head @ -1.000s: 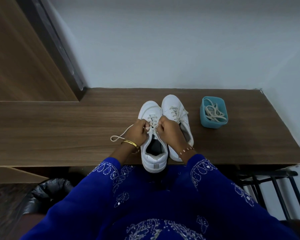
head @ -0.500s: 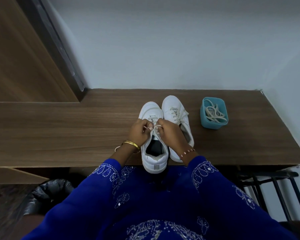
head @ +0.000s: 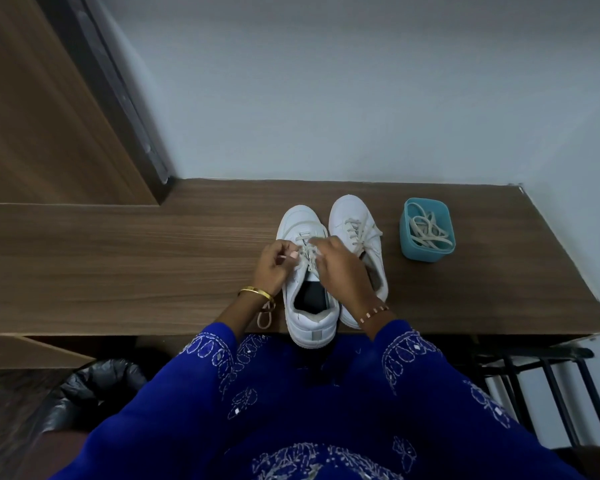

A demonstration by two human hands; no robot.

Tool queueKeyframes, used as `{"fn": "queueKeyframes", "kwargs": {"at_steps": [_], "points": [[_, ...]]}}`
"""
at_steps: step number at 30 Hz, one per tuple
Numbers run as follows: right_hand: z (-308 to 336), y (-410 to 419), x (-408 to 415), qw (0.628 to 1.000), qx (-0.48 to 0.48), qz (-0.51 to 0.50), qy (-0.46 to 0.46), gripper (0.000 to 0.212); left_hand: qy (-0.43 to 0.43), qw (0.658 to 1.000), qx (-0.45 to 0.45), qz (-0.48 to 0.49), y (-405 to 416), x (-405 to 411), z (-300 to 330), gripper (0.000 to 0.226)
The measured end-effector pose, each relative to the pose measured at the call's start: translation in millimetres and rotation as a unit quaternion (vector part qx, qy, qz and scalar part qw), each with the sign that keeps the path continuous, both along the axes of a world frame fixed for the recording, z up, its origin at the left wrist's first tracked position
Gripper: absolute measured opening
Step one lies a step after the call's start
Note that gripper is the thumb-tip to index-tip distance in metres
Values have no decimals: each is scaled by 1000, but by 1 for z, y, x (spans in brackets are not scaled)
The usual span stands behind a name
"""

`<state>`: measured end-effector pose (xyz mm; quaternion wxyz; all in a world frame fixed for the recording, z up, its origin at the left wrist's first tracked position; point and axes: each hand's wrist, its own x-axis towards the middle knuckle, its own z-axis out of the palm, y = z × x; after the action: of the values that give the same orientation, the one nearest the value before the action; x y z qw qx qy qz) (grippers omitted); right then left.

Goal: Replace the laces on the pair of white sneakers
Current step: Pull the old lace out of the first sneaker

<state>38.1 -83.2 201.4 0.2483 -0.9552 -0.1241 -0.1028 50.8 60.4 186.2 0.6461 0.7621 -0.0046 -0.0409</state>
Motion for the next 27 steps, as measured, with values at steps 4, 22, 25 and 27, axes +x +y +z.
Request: {"fn": "queueKeyframes", "kwargs": {"at_steps": [4,22,25,27], "points": [[-3,1,0,998,-53,17,-17,12,-69,990,121,-32,-1,1,-1,7],[22,3,4,996,1,-31,85,32,2,1000,17,-14,-6,0,23,24],[21,6,4,993,5,-20,113,21,-47,993,104,-30,-4,-3,16,14],[22,5,1,994,-5,-32,105,19,-59,992,106,-28,-2,-4,13,12]]}}
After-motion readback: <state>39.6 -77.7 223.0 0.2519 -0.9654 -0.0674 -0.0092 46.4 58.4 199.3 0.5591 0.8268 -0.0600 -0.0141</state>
